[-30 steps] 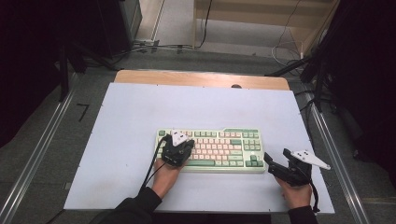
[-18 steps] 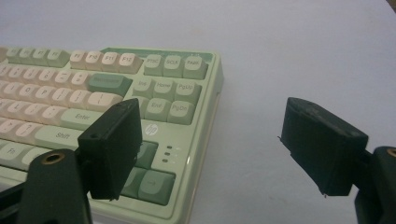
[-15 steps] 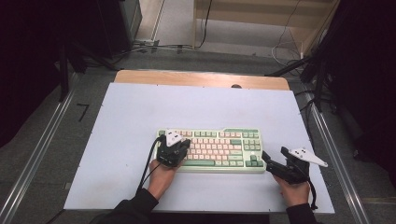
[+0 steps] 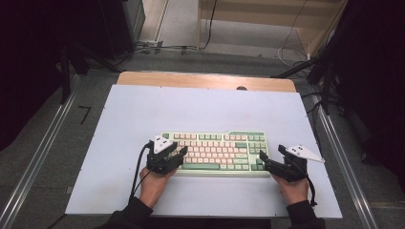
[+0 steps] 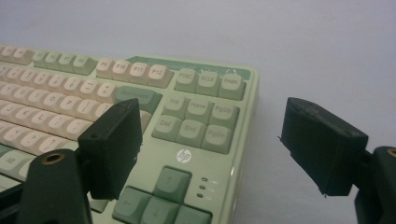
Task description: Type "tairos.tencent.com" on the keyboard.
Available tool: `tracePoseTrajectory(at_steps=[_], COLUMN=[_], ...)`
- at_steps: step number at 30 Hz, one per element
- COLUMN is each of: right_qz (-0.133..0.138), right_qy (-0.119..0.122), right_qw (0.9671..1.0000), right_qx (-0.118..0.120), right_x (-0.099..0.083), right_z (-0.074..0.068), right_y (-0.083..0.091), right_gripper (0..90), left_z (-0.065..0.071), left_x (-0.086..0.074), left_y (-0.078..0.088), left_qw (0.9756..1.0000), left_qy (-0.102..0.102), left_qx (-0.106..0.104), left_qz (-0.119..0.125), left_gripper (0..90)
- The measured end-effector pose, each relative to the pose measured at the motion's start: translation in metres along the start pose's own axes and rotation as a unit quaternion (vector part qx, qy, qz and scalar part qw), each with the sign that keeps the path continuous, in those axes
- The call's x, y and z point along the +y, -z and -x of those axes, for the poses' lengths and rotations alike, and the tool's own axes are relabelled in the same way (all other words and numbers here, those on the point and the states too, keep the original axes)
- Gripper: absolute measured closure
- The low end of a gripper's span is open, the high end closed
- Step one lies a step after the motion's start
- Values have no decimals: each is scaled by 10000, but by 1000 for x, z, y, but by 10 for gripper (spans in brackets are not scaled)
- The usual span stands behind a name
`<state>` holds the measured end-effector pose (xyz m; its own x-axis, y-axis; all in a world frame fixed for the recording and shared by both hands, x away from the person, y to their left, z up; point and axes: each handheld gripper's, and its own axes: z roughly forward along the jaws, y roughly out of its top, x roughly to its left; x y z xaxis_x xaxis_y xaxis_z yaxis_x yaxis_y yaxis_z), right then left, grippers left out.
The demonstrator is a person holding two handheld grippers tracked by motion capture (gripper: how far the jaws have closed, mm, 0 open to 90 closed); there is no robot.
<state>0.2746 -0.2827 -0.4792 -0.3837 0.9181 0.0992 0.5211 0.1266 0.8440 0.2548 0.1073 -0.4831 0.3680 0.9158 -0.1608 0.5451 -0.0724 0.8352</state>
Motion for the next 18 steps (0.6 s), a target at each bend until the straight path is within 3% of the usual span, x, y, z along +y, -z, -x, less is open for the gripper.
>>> tracePoseTrajectory(at_steps=[2, 8, 13, 18], right_qz=[-7, -29, -29, -21], right_qy=[35, 82, 108, 104], right_qw=[10000, 9999, 9998, 9999], right_qx=[36, 122, 148, 136], right_x=[2, 5, 6, 6], right_z=[-2, -7, -8, -7], right_y=[-3, -8, -9, -8], right_gripper=[188, 188, 188, 188], left_z=[-3, -10, -15, -14], left_x=[-2, -5, -5, -4], left_y=[3, 13, 18, 16], left_qw=[10000, 9997, 9995, 9998], left_qy=[36, 83, 149, 83], left_qx=[92, 232, 208, 179], left_qz=[3, 72, 172, 93], left_gripper=[431, 417, 618, 846])
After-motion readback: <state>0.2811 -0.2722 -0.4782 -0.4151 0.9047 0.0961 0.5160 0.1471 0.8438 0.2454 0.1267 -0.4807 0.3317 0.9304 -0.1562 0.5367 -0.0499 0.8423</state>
